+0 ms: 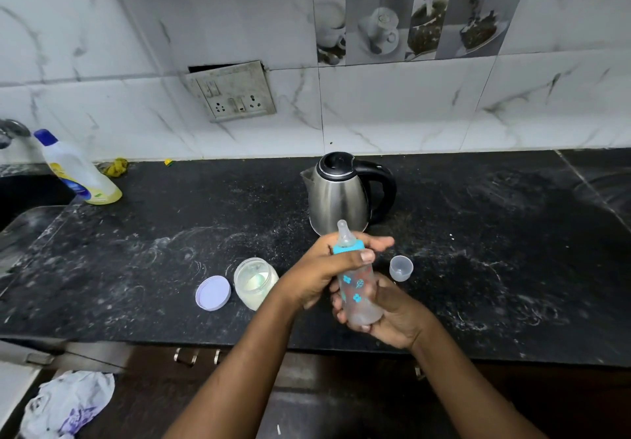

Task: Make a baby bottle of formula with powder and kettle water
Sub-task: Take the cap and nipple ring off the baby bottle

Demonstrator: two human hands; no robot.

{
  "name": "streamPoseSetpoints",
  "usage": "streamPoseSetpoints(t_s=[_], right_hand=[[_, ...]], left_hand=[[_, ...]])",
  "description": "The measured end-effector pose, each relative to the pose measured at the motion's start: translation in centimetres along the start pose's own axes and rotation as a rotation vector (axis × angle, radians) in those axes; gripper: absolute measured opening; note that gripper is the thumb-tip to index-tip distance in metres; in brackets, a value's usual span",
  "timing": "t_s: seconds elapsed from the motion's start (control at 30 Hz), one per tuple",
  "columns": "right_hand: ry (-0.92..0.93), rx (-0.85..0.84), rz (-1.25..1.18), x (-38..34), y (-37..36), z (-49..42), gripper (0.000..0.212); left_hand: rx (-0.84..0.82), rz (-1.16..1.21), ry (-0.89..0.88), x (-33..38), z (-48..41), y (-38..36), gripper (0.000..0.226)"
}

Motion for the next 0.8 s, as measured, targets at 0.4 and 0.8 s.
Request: streamPoseSetpoints(t_s=[0.4,0.8], right_hand=[[0.253,0.314,0.447,-0.1,1.2,-1.3,0.040],[0.336,0.442,0.408,0.9,3.6,-1.7,0.036]], left_hand=[[0.358,0.008,-0.051,-1.5,-1.5,-1.6,0.013],[0.307,-0.115,-0.079,-3.4,-0.2,-1.3,0.069]])
Point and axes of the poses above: each hand's wrist, its own z-axis away from the middle knuckle, its own y-axis out of the back of the hand, x = y × z, the point moved 2 cm from there along -z, towards the middle knuckle, and after that the axes turned 6 degrees about x, right-handed, at the moved point
